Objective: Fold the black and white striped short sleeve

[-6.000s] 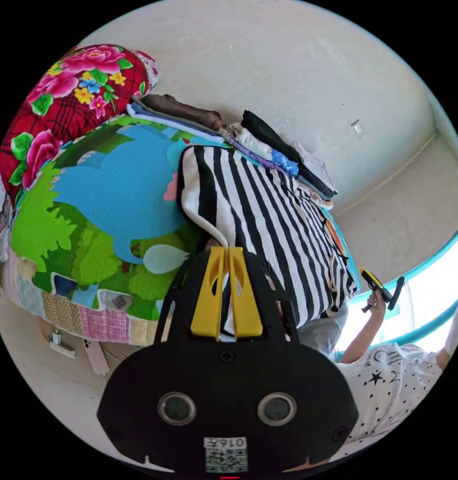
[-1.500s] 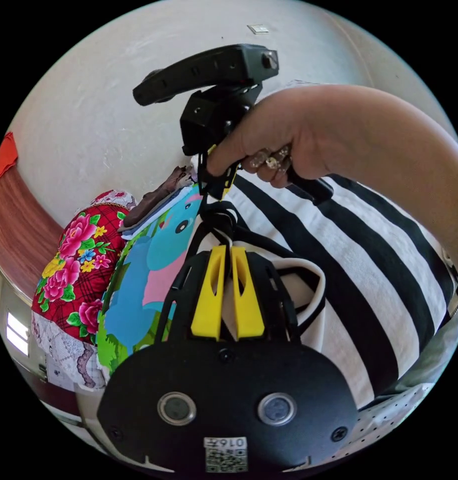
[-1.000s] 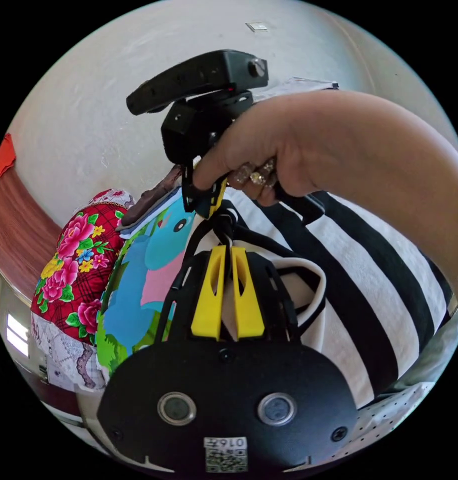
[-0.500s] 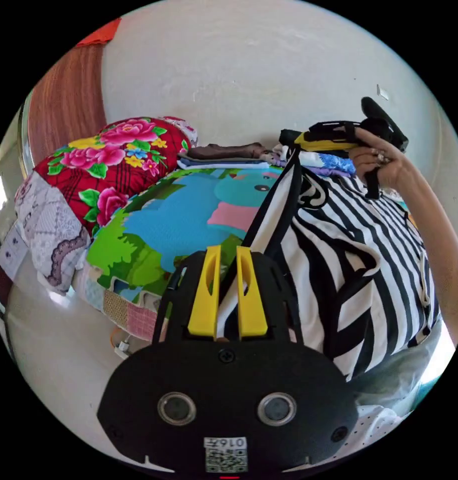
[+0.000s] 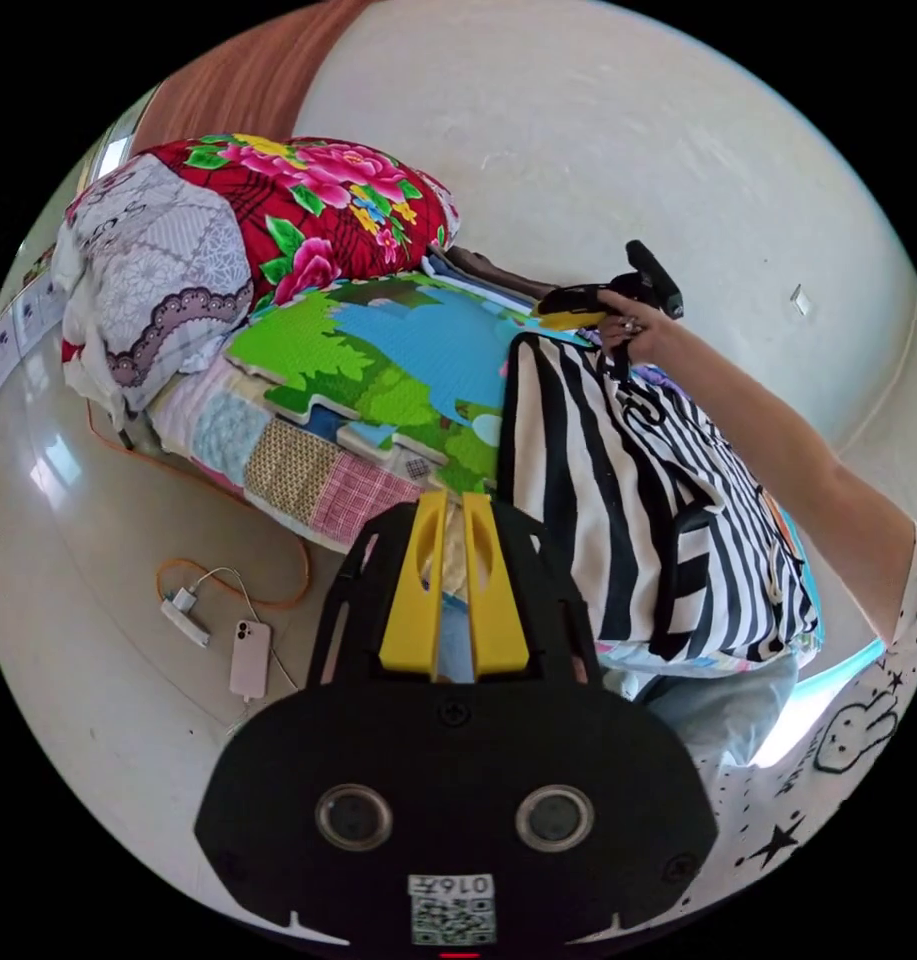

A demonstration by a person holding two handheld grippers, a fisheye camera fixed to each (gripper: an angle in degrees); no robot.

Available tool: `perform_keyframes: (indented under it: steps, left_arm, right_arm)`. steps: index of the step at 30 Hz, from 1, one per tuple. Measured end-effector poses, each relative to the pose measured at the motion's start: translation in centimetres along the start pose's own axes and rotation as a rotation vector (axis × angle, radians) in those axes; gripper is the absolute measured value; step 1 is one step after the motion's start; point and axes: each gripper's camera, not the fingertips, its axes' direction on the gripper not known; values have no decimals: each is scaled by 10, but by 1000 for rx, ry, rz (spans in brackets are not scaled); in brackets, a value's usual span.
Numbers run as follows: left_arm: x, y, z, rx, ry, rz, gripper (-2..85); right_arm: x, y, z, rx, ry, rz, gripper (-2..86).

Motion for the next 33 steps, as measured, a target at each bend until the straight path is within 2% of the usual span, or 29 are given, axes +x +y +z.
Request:
perform_keyframes:
  steps: [3,7,14,21,27,33]
  left_arm:
    - [-16,-4,7,-62,71,32,3]
    - [-33,-13,15,-93,82,34,7]
    - [-70,-24,0,-114,129,21,-9]
    - [-108,-32,-3,-94,257,-32,-7]
    - [-141,-33,-23,1,364,-99,40]
    - [-155,-37,8,-131,528,-130,73]
  right_arm:
    - [-9,-2,-12,70,5,-43,67]
    - [-15,-15,-10,-12,84,-64,65]
    - [-33,-32,25,-134,33,-99,39]
    - [-76,-39,48,-100,185,-189,47]
    - [-69,-45,52,-57,100,-119,36]
    - [-72,-45,56,-36,68,-125,26]
